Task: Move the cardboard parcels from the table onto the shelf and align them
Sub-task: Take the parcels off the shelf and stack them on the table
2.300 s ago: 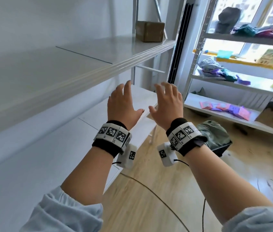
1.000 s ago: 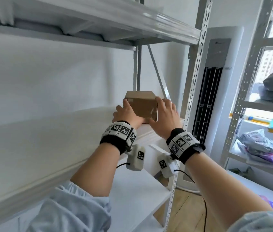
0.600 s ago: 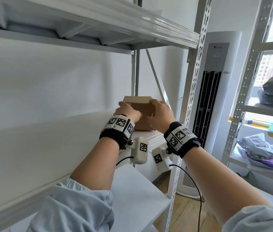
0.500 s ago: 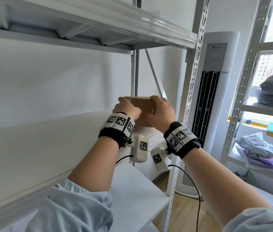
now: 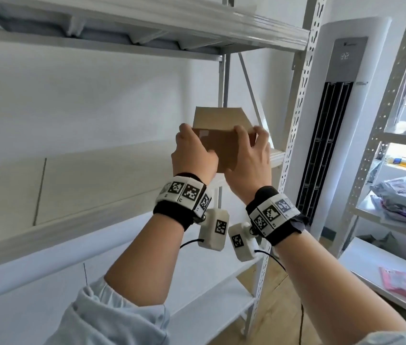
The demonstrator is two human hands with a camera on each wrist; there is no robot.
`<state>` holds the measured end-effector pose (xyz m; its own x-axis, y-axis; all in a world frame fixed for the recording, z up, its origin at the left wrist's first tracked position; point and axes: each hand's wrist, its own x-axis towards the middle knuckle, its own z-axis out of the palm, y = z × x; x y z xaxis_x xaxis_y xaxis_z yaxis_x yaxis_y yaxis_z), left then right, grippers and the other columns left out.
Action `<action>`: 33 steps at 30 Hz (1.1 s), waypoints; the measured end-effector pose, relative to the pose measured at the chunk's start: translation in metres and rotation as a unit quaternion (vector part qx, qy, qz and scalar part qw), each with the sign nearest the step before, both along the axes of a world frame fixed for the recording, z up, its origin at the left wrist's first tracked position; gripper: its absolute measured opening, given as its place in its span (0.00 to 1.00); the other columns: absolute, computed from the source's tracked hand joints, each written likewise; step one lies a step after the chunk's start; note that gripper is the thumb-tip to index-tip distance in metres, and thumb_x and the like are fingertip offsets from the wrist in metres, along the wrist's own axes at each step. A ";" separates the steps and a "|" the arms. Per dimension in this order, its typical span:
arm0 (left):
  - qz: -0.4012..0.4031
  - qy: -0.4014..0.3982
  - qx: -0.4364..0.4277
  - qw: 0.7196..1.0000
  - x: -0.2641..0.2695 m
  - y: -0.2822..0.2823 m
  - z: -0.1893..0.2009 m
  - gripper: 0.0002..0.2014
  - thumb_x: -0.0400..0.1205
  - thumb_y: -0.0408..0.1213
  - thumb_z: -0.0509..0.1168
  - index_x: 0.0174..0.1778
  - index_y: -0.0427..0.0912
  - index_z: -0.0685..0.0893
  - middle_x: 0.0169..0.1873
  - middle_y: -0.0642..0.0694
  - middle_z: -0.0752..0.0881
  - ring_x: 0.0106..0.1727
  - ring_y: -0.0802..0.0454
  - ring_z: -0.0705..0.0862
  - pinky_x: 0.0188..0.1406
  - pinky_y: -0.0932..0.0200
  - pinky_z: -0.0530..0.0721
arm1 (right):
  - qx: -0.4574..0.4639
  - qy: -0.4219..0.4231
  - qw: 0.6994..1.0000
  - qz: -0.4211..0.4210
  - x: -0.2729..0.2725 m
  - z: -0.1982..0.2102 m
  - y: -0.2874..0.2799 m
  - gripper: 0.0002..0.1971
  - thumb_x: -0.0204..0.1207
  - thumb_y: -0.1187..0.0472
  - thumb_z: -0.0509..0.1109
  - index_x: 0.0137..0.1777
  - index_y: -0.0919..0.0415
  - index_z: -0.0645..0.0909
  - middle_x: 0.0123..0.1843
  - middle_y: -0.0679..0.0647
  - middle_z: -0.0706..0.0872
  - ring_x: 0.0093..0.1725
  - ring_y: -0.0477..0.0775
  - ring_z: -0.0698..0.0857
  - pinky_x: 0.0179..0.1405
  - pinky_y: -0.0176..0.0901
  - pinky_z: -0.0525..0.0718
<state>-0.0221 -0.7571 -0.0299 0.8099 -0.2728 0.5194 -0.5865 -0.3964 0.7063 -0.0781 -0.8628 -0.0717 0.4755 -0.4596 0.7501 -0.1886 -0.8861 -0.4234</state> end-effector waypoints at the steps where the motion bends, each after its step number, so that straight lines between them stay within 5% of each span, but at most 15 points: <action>1: 0.004 -0.010 -0.001 1.000 -0.005 0.011 -0.005 0.23 0.80 0.35 0.69 0.68 0.39 0.68 0.64 0.42 0.79 0.62 0.37 0.82 0.61 0.46 0.77 | -0.014 0.001 1.000 -0.006 -0.004 -0.004 0.011 0.43 0.64 0.71 0.75 0.80 0.53 0.65 0.80 0.63 0.59 0.74 0.69 0.66 0.64 0.57 0.80; 13: 0.035 -0.052 -0.038 0.997 -0.047 0.161 -0.043 0.22 0.77 0.35 0.72 0.62 0.38 0.69 0.58 0.43 0.81 0.54 0.38 0.84 0.55 0.42 0.83 | -0.056 0.011 0.998 -0.002 -0.042 -0.024 0.156 0.43 0.62 0.74 0.71 0.78 0.49 0.66 0.80 0.64 0.59 0.69 0.69 0.69 0.57 0.59 0.85; 17: 0.034 -0.069 -0.060 0.995 -0.062 0.233 -0.052 0.22 0.77 0.35 0.73 0.61 0.38 0.69 0.58 0.44 0.81 0.53 0.40 0.85 0.51 0.49 0.82 | -0.062 -0.006 0.998 -0.002 -0.056 -0.028 0.227 0.42 0.62 0.73 0.73 0.76 0.48 0.67 0.79 0.62 0.59 0.68 0.68 0.69 0.56 0.60 0.85; 22: 0.024 -0.051 -0.071 0.996 -0.084 0.334 -0.064 0.22 0.78 0.34 0.73 0.61 0.40 0.68 0.59 0.45 0.83 0.55 0.42 0.85 0.51 0.55 0.77 | -0.065 -0.017 0.998 -0.001 -0.079 -0.035 0.328 0.39 0.61 0.72 0.73 0.75 0.50 0.71 0.79 0.63 0.62 0.69 0.69 0.70 0.54 0.58 0.85; 27: 0.037 -0.016 -0.090 0.995 -0.106 0.422 -0.077 0.20 0.78 0.35 0.72 0.57 0.45 0.67 0.54 0.50 0.82 0.45 0.50 0.77 0.50 0.56 0.73 | -0.055 -0.027 0.998 0.009 -0.103 -0.041 0.420 0.37 0.60 0.70 0.75 0.72 0.51 0.75 0.78 0.62 0.65 0.70 0.67 0.70 0.49 0.55 0.86; 33: 0.064 0.008 -0.119 0.991 -0.137 0.502 -0.097 0.19 0.78 0.35 0.71 0.59 0.41 0.70 0.49 0.53 0.79 0.47 0.44 0.84 0.47 0.57 0.74 | -0.060 -0.021 0.997 0.036 -0.133 -0.051 0.499 0.35 0.60 0.69 0.78 0.70 0.50 0.76 0.76 0.59 0.66 0.70 0.65 0.70 0.50 0.57 0.87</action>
